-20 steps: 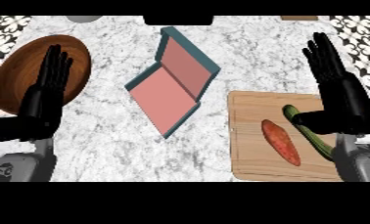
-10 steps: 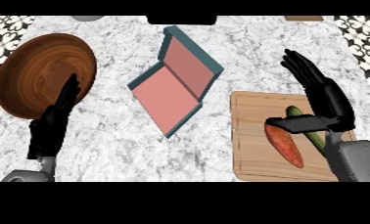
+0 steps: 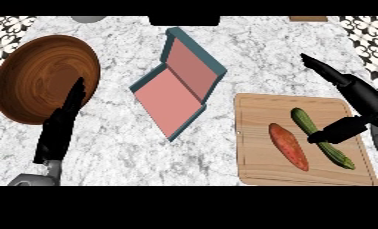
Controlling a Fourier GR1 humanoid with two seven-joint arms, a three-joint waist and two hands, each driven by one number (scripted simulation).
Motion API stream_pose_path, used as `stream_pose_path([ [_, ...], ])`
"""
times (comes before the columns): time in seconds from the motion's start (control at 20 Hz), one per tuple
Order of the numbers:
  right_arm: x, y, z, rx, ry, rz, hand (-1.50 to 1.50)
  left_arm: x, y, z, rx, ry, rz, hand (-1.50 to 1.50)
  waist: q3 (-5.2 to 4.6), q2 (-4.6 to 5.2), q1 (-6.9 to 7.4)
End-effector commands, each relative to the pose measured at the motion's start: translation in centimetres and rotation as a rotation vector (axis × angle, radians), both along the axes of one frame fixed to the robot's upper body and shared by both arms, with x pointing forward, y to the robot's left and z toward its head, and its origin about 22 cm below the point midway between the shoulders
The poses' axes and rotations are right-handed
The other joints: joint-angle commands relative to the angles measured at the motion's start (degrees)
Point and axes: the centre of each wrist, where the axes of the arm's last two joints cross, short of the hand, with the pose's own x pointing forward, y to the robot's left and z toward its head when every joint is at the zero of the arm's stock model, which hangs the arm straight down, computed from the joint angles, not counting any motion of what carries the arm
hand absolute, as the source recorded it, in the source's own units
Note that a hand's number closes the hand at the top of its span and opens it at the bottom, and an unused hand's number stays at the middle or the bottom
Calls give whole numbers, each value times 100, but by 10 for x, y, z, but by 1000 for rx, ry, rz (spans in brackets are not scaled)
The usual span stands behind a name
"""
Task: Pick the sweet potato from the cutting board and place it in the cardboard box
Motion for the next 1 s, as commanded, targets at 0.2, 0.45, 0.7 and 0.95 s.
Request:
stream_pose_path([
  [0.2,1,-7,44,-556,143,217,-150,-1,-2,-8,13,6,7,0,-12,-7,-27],
  [0.45,-9,25,27,-675,224,318,-150,-2,9,4,19,10,20,0,-5,-20,-39],
  [0.7,-17,53,27,-755,254,285,-150,-15,8,-1,-6,24,-9,0,-5,-21,-54],
  [0.95,-38,50,16,-739,259,223,-150,-22,-3,0,-13,25,24,0,-2,-24,-75],
])
